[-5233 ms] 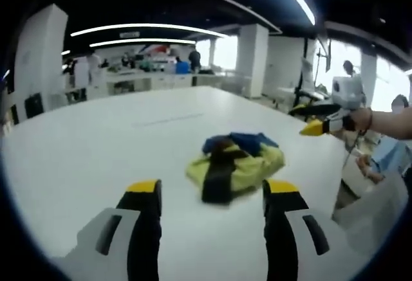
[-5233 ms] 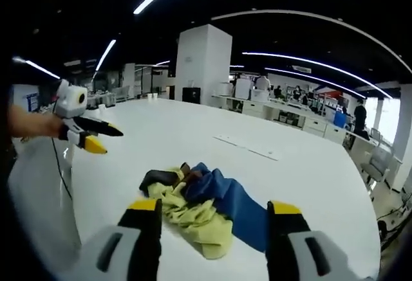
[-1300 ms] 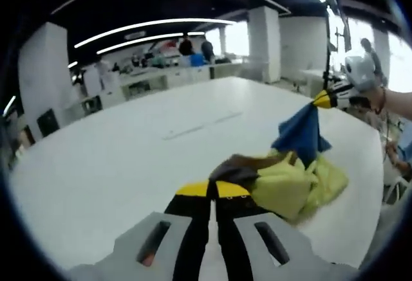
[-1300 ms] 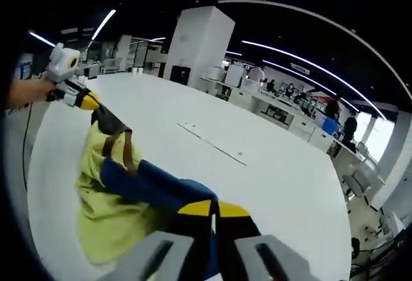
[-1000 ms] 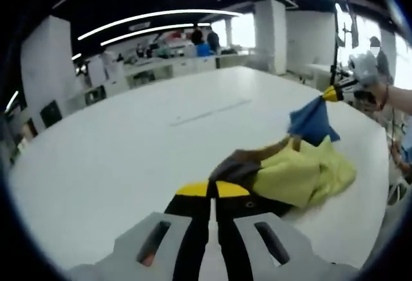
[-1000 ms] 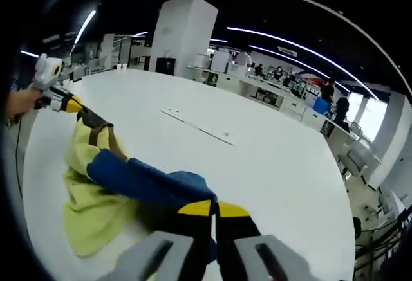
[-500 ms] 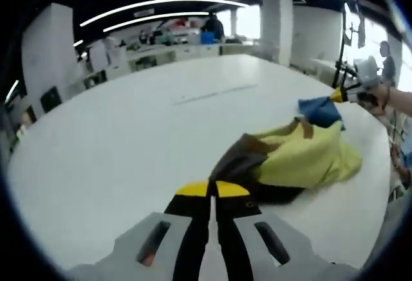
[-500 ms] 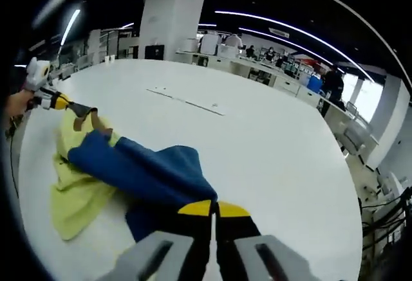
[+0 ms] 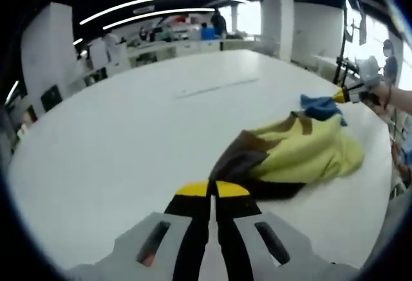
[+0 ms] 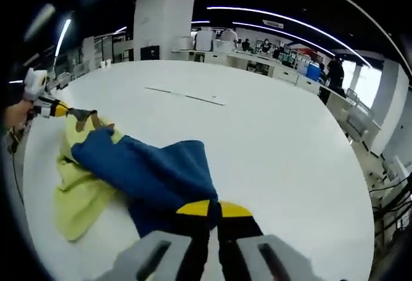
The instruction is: Fold the garment on the visible template until the final outline fits inside the template.
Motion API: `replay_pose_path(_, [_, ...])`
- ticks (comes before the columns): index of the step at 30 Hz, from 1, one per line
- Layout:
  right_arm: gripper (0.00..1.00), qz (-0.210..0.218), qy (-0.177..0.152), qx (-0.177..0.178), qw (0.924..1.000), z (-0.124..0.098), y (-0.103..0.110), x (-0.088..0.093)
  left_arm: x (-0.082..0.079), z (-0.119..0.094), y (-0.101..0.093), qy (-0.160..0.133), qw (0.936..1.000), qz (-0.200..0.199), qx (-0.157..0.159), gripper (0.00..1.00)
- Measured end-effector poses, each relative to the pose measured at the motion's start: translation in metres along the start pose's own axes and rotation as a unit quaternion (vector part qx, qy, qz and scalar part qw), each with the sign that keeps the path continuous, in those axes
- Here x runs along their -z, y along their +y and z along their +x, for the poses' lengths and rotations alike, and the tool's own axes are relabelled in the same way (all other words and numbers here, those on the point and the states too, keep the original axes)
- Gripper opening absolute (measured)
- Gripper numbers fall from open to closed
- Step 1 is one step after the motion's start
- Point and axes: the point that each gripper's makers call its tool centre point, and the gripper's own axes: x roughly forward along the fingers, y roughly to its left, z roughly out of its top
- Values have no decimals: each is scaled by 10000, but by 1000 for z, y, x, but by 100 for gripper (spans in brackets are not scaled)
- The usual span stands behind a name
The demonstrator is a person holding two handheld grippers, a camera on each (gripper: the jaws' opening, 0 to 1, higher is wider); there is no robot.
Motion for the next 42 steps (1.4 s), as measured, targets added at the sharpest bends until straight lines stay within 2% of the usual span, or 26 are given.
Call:
replay_pose_path(2, [11,43,-217,-117,9997,-3,5,-12,-1,-1,0,-23,10000,-17,12,0])
replay_pose_path(5, [16,102,-395,-344,9986,-10,17,-23,-2,-2,-1,-40,10000,-35,17,0])
replay_pose_path(9, [23,15,-430,-700,9966,-16,37,-32,-6,-6,-5,-93,9999,-60,48,0])
replay_pose_path(14, [28,-202,-350,-1145,9926,-14,66,-36,-9,-6,-6,-127,9999,-53,70,0])
replay_pose_path(19, [31,-240,-172,-1600,9867,-8,88,-30,-11,-10,-10,-144,9998,-81,102,0])
replay_pose_path(22, [31,-480,9,-1860,9814,-2,101,-23,-10,-10,-10,-141,9998,-56,105,0])
replay_pose_path(26, [32,-619,159,-1915,9794,8,105,-18,-11,-11,-13,-134,9998,-35,117,0])
replay_pose_path(35, [27,-507,551,-2271,9710,22,110,-8,-11,-8,-14,-96,9999,17,118,0])
replay_pose_path(42, [18,-522,875,-2313,9675,26,106,6,-10,-6,-11,-89,9999,4,112,0])
